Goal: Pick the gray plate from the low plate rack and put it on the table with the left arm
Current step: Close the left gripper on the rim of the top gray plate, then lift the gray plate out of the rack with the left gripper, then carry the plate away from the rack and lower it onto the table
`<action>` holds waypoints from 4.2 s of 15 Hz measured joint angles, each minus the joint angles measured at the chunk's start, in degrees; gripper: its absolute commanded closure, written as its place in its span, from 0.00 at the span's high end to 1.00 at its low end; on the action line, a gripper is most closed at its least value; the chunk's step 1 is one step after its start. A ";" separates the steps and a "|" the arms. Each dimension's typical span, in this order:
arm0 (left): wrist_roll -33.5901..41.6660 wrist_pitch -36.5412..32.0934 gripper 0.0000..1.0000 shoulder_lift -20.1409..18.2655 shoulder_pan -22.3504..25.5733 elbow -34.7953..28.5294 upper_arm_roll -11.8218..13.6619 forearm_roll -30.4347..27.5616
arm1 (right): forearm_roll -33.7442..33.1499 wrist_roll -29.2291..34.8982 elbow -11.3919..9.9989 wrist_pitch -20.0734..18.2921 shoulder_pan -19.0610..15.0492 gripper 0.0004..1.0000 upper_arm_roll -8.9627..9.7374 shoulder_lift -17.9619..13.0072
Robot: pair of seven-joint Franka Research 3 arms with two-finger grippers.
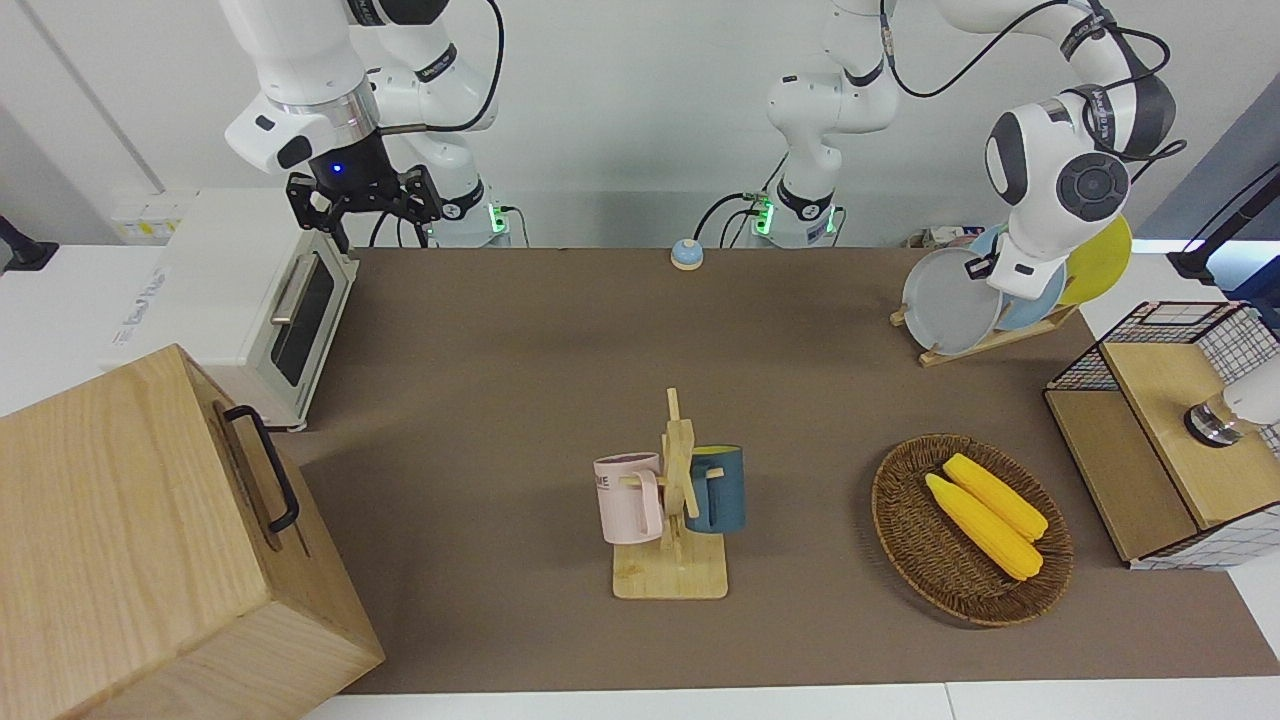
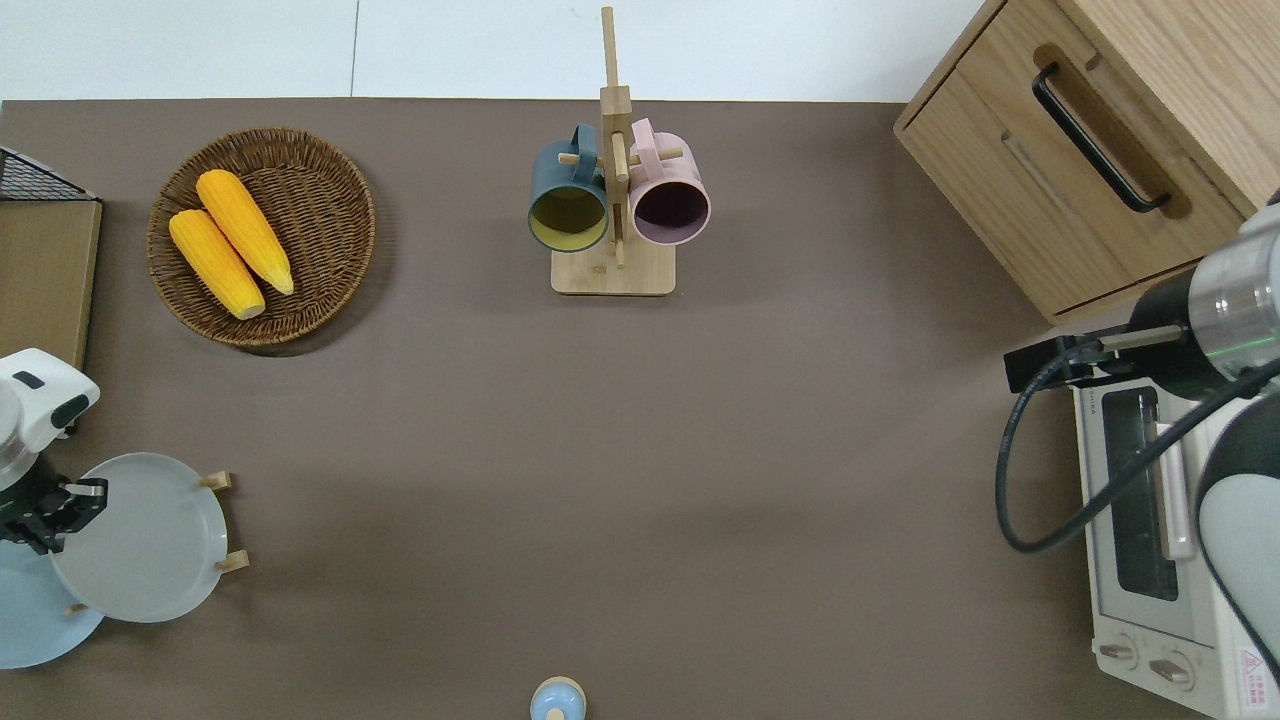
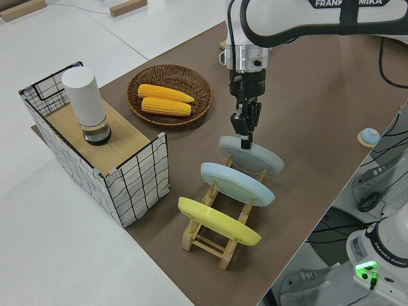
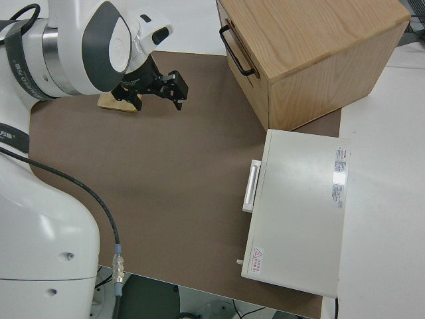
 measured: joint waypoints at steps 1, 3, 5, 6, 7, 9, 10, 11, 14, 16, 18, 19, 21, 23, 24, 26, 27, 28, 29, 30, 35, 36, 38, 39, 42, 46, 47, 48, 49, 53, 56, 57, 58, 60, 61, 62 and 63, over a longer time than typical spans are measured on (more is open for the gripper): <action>-0.03 0.00 0.00 0.00 0.00 0.00 0.00 0.00 | 0.00 0.00 0.00 0.00 0.00 0.98 0.00 0.00; -0.06 0.01 0.00 0.00 0.00 0.00 0.00 0.00 | 0.00 0.00 0.00 0.00 0.00 0.98 0.00 0.00; -0.08 0.05 0.00 0.00 0.00 0.04 0.00 0.00 | 0.00 0.00 0.00 0.00 0.00 0.98 0.00 0.00; -0.08 0.06 0.00 -0.01 0.00 0.18 0.00 0.00 | 0.00 0.00 0.00 0.00 0.00 0.98 0.00 0.00; -0.08 0.04 0.00 -0.04 -0.01 0.58 0.00 0.00 | 0.00 0.00 0.00 0.00 0.00 0.98 0.00 0.00; -0.08 -0.79 0.00 -0.20 -0.03 1.96 -0.01 0.00 | 0.00 0.00 0.00 0.00 0.00 0.98 0.00 0.00; -0.08 -1.12 0.00 -0.34 -0.04 2.65 -0.02 0.00 | 0.00 0.00 0.00 0.00 0.00 0.98 0.00 0.00; -0.08 -1.52 0.00 -0.51 -0.04 3.21 -0.08 0.00 | 0.00 0.00 0.00 0.00 0.00 0.98 0.00 0.00; -0.07 -3.47 0.00 -0.81 -0.12 4.90 -0.76 0.08 | 0.00 0.00 0.00 0.00 0.00 0.98 0.00 0.00; -0.07 -5.13 0.00 -0.88 -0.51 6.62 -1.22 0.03 | 0.00 0.00 0.00 0.00 0.00 0.98 0.00 0.00; -0.05 -6.93 0.00 -0.94 -0.78 8.03 -1.42 0.00 | 0.00 0.00 0.00 0.00 0.00 0.98 0.00 0.00; -0.05 -7.75 0.00 -0.96 -0.78 8.63 -1.47 -0.01 | 0.00 0.00 0.00 0.00 0.00 0.98 0.00 0.00; -0.04 -8.66 0.00 -1.06 -0.78 9.48 -1.49 -0.08 | 0.00 0.00 0.00 0.00 0.00 0.98 0.00 0.00; -0.04 -9.26 0.00 -1.17 -0.78 10.27 -1.53 -0.31 | 0.00 0.00 0.00 0.00 0.00 0.98 0.00 0.00; -0.04 -9.66 0.00 -1.20 -0.78 10.61 -1.56 -1.08 | 0.00 0.00 0.00 0.00 0.00 0.98 0.00 0.00; -0.04 -9.83 0.00 -1.32 -0.80 10.96 -1.60 -4.34 | 0.00 0.00 0.00 0.00 0.00 0.98 0.00 0.00; -0.10 -9.88 0.00 -1.41 -0.80 11.11 -1.61 -6.80 | 0.00 0.00 0.00 0.00 0.00 0.98 0.00 0.00; -0.29 -9.90 0.00 -1.51 -0.80 11.19 -1.61 -9.76 | 0.00 0.00 0.00 0.00 0.00 0.98 0.00 0.00; -0.91 -9.90 0.00 -1.58 -0.80 11.21 -1.62 -12.68 | 0.00 0.00 0.00 0.00 0.00 0.98 0.00 0.00; -1.65 -9.90 0.00 -1.58 -0.81 11.21 -1.62 -14.97 | 0.00 0.00 0.00 0.00 0.00 0.98 0.00 0.00; -3.58 -8.21 0.00 -1.36 -0.85 10.49 -1.78 -26.33 | 0.00 0.00 0.00 0.00 0.00 0.98 0.00 0.00; -3.58 -6.36 0.00 -1.23 -0.86 9.69 -1.81 -27.75 | 0.00 0.00 0.00 0.00 0.00 0.98 0.00 0.00; -3.56 -2.79 0.00 -1.04 -0.87 7.64 -1.97 -28.64 | 0.00 0.00 0.00 0.00 0.00 0.98 0.00 0.00; -3.55 -0.87 0.00 -0.92 -0.88 6.18 -2.27 -28.85 | 0.00 0.00 0.00 0.00 0.00 0.98 0.00 0.00; -3.55 4.39 0.00 -0.27 -1.05 1.49 -3.65 -29.08 | 0.00 0.00 0.00 0.00 0.00 0.98 0.00 0.00; -3.55 13.35 0.00 0.74 -1.50 -5.86 -4.90 -29.18 | 0.00 0.00 0.00 0.00 0.00 0.98 0.00 0.00; -3.55 15.35 0.00 0.94 -1.51 -7.61 -5.50 -29.23 | 0.00 0.00 0.00 0.00 0.00 0.98 0.00 0.00; -3.59 16.81 0.00 1.12 -1.52 -8.96 -6.10 -29.26 | 0.00 0.00 0.00 0.00 0.00 0.98 0.00 0.00; -3.69 17.86 0.00 1.32 -1.53 -9.99 -6.74 -29.30 | 0.00 0.00 0.00 0.00 0.00 0.98 0.00 0.00; -5.84 18.61 0.17 2.55 -1.58 -11.10 -9.17 -29.32 | 0.00 0.00 0.00 0.00 0.00 0.98 0.00 0.00; -7.02 18.86 0.62 3.58 -1.61 -11.28 -10.26 -29.32 | 0.00 0.00 0.00 0.00 0.00 0.98 0.00 0.00; -7.17 19.08 0.64 3.90 -1.61 -11.28 -10.35 -29.32 | 0.00 0.00 0.00 0.00 0.00 0.98 0.00 0.00; -7.21 19.31 0.67 4.14 -1.61 -11.29 -10.36 -29.32 | 0.00 0.00 0.00 0.00 0.00 0.98 0.00 0.00; -7.25 19.46 0.71 4.26 -1.61 -11.29 -10.36 -29.29 | 0.00 0.00 0.00 0.00 0.00 0.98 0.00 0.00; -7.25 19.47 0.77 4.25 -1.61 -11.28 -10.36 -29.29 | 0.00 0.00 0.00 0.00 0.00 0.98 0.00 0.00; -7.26 19.47 0.86 4.21 -1.61 -11.22 -10.35 -29.28 | 0.00 0.00 0.00 0.00 0.00 0.98 0.00 0.00; -7.26 19.47 0.97 4.08 -1.61 -11.09 -10.32 -29.11 | 0.00 0.00 0.00 0.00 0.00 0.98 0.00 0.00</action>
